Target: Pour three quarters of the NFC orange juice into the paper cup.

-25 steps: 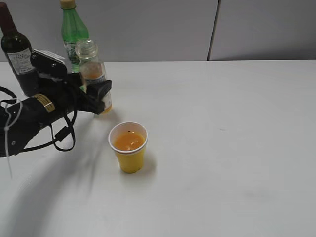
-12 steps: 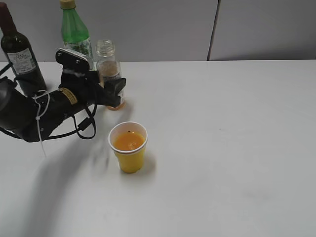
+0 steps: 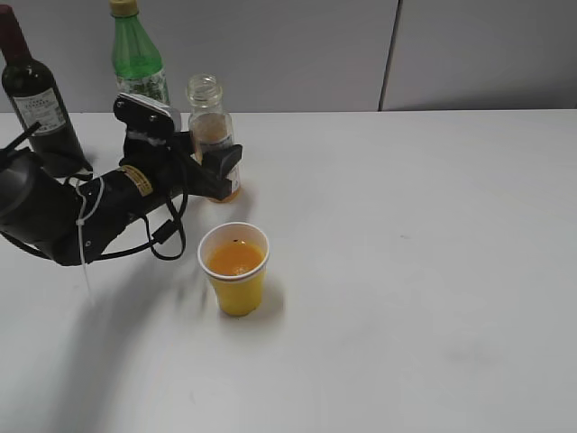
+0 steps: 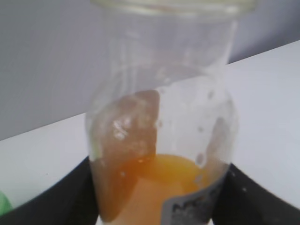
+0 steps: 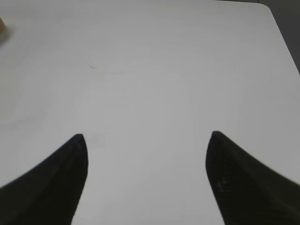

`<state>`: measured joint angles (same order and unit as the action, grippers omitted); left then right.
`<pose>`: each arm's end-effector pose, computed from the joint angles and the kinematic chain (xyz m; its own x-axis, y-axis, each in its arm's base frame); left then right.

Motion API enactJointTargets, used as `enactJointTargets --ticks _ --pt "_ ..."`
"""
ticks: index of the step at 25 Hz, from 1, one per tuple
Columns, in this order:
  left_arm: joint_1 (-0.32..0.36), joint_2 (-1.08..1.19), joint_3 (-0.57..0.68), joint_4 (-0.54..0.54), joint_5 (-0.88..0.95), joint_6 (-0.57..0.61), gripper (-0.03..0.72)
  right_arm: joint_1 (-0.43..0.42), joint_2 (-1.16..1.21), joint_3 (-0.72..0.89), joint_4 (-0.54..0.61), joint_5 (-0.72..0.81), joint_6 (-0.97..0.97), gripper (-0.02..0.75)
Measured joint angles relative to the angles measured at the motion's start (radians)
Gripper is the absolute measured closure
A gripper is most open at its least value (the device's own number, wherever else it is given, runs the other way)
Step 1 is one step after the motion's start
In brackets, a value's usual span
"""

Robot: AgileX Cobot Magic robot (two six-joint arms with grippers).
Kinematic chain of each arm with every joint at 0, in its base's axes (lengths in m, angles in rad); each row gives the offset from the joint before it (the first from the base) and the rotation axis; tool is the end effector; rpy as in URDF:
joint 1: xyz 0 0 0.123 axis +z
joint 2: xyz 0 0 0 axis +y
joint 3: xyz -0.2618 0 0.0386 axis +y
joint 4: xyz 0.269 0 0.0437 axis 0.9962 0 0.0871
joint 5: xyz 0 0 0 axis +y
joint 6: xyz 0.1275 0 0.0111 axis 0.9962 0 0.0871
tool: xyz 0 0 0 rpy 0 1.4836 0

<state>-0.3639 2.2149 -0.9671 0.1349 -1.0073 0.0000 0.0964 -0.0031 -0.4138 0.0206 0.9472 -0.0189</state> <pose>0.4064 -0.1704 0.0480 -0.1130 0.1199 -0.9863 0.4679 0.8821 0.0536 0.0814 0.0100 0.2548 -0.4259 -0.0481 -0.9035 -0.1142 0.9935 0.0010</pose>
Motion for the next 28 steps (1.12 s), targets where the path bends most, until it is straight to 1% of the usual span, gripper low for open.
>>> enactJointTargets --ticks 4,12,18,21,28 --pt "0.0 -0.021 0.0 0.0 0.043 0.0 0.197 0.0 0.0 0.0 0.0 0.0 0.0 0.146" --pt "0.0 -0.039 0.0 0.0 0.079 0.0 0.068 0.0 0.0 0.0 0.0 0.0 0.0 0.146" --pt "0.0 -0.085 0.011 -0.001 0.125 0.0 0.05 0.0 0.0 0.0 0.0 0.0 0.0 0.146" --pt "0.001 -0.141 0.049 -0.019 0.126 0.0 0.048 0.0 0.0 0.0 0.0 0.0 0.0 0.146" --pt "0.001 -0.275 0.221 -0.048 0.1 0.0 0.048 0.0 0.0 0.0 0.0 0.0 0.0 0.146"
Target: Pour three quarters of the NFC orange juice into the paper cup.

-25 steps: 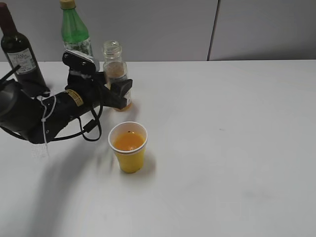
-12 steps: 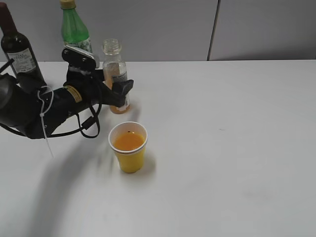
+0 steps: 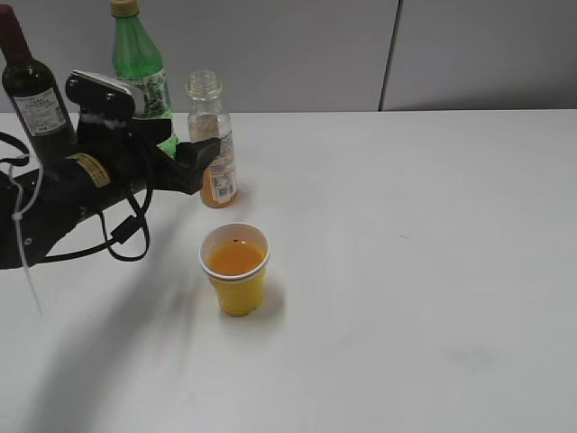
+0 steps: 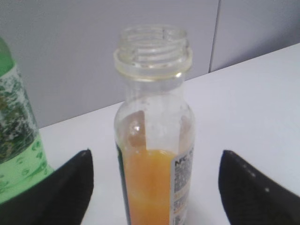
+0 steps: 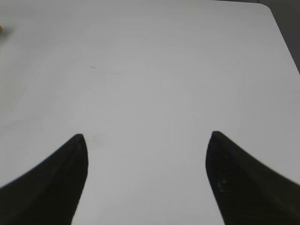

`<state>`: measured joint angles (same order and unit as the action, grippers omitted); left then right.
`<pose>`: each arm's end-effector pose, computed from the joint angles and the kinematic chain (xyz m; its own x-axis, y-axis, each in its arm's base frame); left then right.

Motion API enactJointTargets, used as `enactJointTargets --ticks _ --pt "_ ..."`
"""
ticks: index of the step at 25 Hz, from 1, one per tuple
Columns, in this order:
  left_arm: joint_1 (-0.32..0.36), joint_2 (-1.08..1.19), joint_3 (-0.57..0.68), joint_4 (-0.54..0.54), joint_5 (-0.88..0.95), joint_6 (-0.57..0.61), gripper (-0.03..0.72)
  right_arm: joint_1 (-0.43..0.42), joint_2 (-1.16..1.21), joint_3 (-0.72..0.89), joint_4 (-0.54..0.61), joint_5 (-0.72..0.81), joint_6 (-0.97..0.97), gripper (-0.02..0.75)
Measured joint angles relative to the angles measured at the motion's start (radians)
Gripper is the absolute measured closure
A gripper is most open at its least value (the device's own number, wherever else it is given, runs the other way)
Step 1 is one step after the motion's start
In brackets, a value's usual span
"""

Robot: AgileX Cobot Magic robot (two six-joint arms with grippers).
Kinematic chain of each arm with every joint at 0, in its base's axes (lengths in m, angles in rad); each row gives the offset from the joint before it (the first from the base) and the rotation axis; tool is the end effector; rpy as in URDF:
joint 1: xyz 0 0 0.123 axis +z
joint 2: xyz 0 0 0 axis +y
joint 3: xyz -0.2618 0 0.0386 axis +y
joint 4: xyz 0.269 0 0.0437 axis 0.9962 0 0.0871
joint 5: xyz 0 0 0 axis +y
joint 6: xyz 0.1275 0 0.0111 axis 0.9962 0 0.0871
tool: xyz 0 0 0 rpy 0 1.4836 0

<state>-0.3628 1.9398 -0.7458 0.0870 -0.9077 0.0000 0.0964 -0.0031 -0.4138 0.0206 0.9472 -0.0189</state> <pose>0.3663 -0.1484 0.0937 -0.1640 0.1195 -0.9792 0.4262 0.9038 0.0389 0.0814 0.0100 0.2548 -0.4259 -0.0481 -0.9035 -0.1142 0.9935 0.0010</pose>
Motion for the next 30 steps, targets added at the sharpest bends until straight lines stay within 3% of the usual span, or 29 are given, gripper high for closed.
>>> enactJointTargets --ticks 5,16,22,30 --pt "0.019 -0.137 0.089 -0.021 0.034 0.026 0.053 0.0 0.0 0.0 0.0 0.0 0.0 0.146" --pt "0.131 -0.43 0.077 -0.039 0.477 0.033 0.063 0.0 0.0 0.0 0.0 0.0 0.0 0.146" --pt "0.173 -0.517 -0.031 -0.039 0.827 0.033 0.066 0.0 0.0 0.0 0.0 0.0 0.0 0.146" --pt "0.185 -0.559 -0.267 -0.039 1.334 0.034 0.077 0.0 0.0 0.0 0.0 0.0 0.0 0.146"
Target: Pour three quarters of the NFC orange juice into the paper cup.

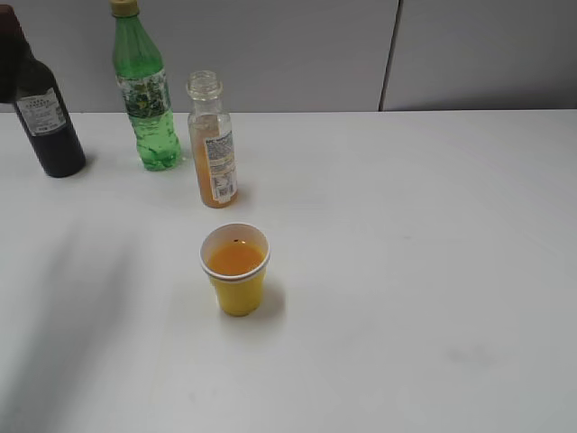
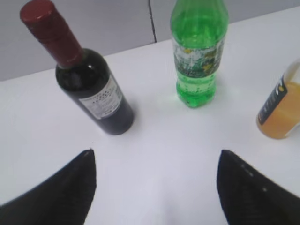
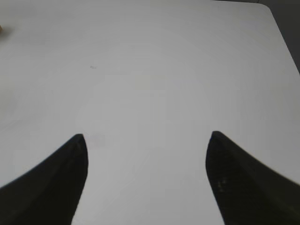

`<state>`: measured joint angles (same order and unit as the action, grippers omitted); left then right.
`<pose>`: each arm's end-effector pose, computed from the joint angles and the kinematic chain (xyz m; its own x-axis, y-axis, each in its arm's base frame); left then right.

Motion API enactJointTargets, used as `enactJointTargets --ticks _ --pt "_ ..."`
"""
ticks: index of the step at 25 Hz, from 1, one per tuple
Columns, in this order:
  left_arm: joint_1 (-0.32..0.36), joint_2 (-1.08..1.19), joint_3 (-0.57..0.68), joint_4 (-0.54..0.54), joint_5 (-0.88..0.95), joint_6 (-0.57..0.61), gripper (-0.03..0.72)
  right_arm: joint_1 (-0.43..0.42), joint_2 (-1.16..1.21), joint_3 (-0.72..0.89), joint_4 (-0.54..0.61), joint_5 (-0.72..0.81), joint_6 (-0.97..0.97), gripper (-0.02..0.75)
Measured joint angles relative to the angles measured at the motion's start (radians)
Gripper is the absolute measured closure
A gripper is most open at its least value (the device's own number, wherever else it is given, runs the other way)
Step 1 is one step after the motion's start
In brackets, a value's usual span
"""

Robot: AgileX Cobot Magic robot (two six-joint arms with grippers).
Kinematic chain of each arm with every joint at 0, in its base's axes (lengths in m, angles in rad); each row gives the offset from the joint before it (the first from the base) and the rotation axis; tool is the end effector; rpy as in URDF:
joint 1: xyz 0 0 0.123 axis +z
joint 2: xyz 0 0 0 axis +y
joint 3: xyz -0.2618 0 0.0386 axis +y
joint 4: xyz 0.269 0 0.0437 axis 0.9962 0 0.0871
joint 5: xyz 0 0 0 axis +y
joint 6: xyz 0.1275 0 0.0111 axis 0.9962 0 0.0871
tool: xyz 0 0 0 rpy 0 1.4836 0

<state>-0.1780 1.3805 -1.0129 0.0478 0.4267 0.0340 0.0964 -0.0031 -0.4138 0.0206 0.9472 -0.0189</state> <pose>0.3473 -0.0599 0.2484 -0.6246 0.1910 -0.7572 0.2112 0.9748 0.0717 0.0814 0.0100 0.2548 -0.4259 -0.0481 -0.9035 -0.1142 0.9935 0.0010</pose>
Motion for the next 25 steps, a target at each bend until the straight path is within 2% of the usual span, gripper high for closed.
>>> enactJointTargets --ticks 5,9,13,20,25 --pt "0.0 -0.002 -0.131 -0.002 0.304 0.0 0.084 0.0 0.0 0.0 0.0 0.0 0.0 0.146" --pt "0.008 -0.007 -0.146 -0.037 0.493 0.0 0.087 0.0 0.0 0.0 0.0 0.0 0.0 0.146" --pt "0.042 -0.042 -0.129 -0.062 0.559 0.0 0.094 0.0 0.0 0.0 0.0 0.0 0.0 0.146" --pt "0.069 -0.211 0.022 -0.063 0.569 0.002 0.096 0.0 0.0 0.0 0.0 0.0 0.0 0.146" --pt "0.069 -0.373 0.209 -0.074 0.56 0.003 0.098 0.0 0.0 0.0 0.0 0.0 0.0 0.146"
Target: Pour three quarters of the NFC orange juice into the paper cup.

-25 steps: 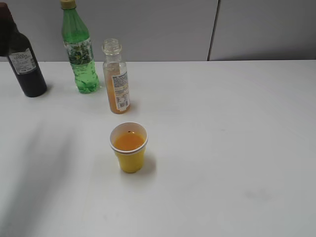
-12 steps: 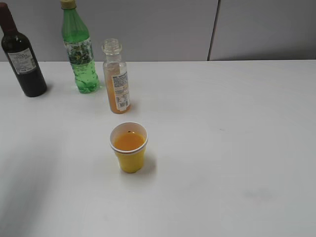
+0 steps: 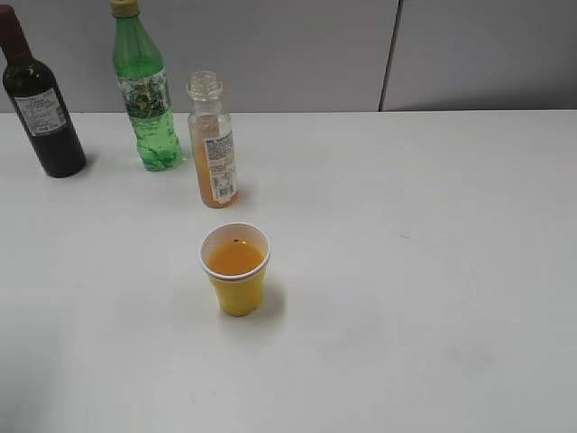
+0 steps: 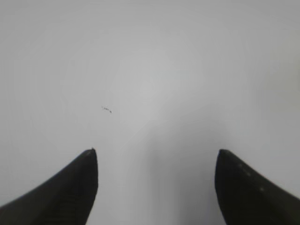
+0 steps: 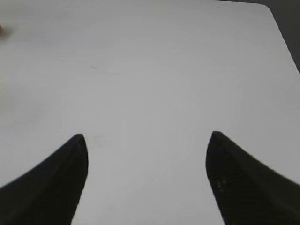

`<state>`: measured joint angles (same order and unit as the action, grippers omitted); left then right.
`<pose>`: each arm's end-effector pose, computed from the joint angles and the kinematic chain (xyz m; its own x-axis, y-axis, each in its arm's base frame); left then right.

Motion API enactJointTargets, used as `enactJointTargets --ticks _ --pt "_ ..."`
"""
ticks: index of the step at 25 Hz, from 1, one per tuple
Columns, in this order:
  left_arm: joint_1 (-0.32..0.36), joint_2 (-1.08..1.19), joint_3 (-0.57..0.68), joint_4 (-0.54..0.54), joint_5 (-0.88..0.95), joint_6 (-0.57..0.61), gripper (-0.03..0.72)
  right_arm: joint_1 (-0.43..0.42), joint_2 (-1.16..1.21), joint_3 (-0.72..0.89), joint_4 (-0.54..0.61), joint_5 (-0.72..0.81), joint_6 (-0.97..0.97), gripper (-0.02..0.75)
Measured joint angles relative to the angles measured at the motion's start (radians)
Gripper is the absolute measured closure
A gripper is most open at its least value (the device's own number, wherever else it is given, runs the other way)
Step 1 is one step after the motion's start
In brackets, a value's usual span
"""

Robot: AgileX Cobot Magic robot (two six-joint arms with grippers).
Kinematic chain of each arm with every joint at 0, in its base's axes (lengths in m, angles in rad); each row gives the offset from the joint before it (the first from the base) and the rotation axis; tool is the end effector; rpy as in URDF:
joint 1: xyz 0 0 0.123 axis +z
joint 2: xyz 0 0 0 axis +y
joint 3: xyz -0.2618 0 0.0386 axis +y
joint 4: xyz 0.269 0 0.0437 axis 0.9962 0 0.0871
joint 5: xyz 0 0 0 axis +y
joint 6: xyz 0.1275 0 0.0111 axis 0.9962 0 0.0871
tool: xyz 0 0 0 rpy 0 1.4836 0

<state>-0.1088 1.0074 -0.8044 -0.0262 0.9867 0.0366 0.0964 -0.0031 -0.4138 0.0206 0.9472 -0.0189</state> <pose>0.2212 -0.0270 0.2393 -0.8842 0.1189 -0.4518 0.1380 0.9904 -0.0095 0.0814 0.0100 0.2548 -0.4259 -0.0481 -0.9035 -0.1142 0.9935 0.0010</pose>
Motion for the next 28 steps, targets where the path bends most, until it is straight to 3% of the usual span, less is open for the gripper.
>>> enactJointTargets --ticks 10,28 --pt "0.0 -0.392 0.264 -0.044 0.019 0.0 0.099 0.0 0.0 0.0 0.0 0.0 0.0 0.146" --pt "0.0 -0.912 0.297 -0.056 0.053 -0.004 0.099 0.0 0.0 0.0 0.0 0.0 0.0 0.146"
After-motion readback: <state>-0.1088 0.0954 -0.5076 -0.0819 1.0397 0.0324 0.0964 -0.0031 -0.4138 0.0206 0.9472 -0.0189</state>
